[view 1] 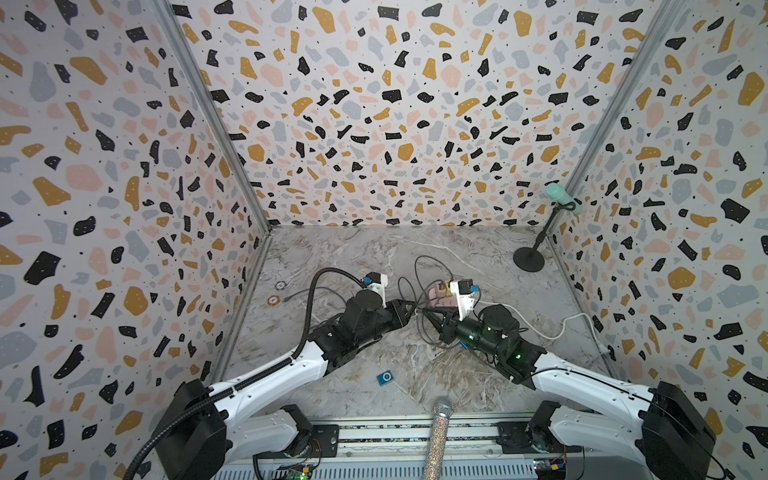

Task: Charge mp3
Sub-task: Insert the charging cable into the MP3 player.

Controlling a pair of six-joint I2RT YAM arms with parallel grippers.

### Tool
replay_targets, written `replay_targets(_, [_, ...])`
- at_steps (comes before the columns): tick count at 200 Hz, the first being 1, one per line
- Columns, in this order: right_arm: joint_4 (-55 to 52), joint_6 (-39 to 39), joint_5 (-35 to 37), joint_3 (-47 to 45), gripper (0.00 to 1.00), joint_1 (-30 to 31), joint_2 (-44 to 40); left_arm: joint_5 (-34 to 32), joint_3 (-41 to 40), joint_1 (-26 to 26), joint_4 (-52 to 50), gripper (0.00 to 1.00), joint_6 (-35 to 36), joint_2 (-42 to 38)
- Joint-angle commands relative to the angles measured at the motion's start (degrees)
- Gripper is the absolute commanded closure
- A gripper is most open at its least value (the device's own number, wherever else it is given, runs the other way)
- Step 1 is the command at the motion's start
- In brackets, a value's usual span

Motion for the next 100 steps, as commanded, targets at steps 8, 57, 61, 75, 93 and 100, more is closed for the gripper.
replay_targets(8, [-5.8, -1.3, 4.6, 0.7, 1.00, 0.1, 1.4, 0.5, -0.1, -0.1, 6.3, 0.78, -0.9, -2.6])
replay_targets(57, [-13.1, -10.1, 3.3, 6.8, 1.00, 1.7, 5.1, 1.2, 0.6, -0.1, 6.3, 0.78, -0.4, -2.5])
replay_targets(61, [-14.0, -10.6, 3.5, 7.3, 1.00, 1.8, 5.5, 1.2, 0.6, -0.1, 6.3, 0.78, -0.4, -2.6])
replay_targets(75, [-16.2, -11.8, 3.7, 8.8, 1.00, 2.1, 6.8, 1.5, 0.7, -0.2, 6.3, 0.78, -0.4, -2.6])
replay_targets(93, [-17.9, -12.7, 3.6, 9.7, 1.00, 2.5, 8.1, 1.8, 0.8, -0.2, 6.3, 0.78, -0.2, -2.6])
replay_targets(100, [-18.3, -12.8, 3.5, 9.9, 1.00, 2.5, 8.4, 2.1, 0.9, -0.2, 6.3, 0.78, -0.1, -2.5])
